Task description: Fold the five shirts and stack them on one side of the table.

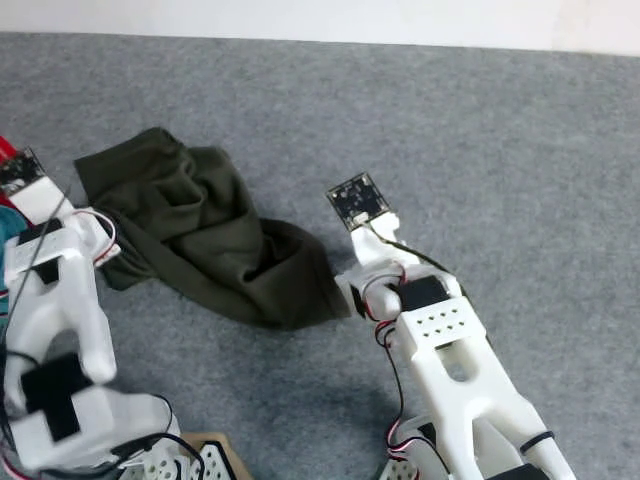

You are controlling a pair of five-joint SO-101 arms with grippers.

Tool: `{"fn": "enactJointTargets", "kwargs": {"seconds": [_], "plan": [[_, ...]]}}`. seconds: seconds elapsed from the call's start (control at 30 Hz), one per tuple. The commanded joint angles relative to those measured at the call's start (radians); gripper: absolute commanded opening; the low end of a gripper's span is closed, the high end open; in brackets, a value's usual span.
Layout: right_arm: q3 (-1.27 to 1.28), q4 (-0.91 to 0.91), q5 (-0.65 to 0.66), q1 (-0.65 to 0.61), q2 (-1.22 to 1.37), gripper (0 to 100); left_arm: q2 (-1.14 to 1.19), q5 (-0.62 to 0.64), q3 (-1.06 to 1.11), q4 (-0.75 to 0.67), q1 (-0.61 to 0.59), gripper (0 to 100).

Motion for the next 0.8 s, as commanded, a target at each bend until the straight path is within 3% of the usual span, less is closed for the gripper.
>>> {"fn": "enactJointTargets", "kwargs": {"seconds": [0.0, 0.43, 0.7, 0.77], "plan": [[-0.008, -0.016, 0.012, -0.007, 0.001, 20.5, -0.157, 0.006, -0.008, 0.112, 0.018, 1], [-0.005, -0.016, 0.012, -0.007, -0.001, 20.5, -0.243, 0.002, -0.008, 0.308, 0.061, 1], [-0.005, -0.016, 0.012, -0.007, -0.001, 20.5, -0.242, 0.002, 0.163, 0.124, 0.061, 1], [-0.005, -0.016, 0.012, -0.007, -0.001, 20.5, -0.248, 0.000, 0.183, 0.117, 0.061, 5]]}}
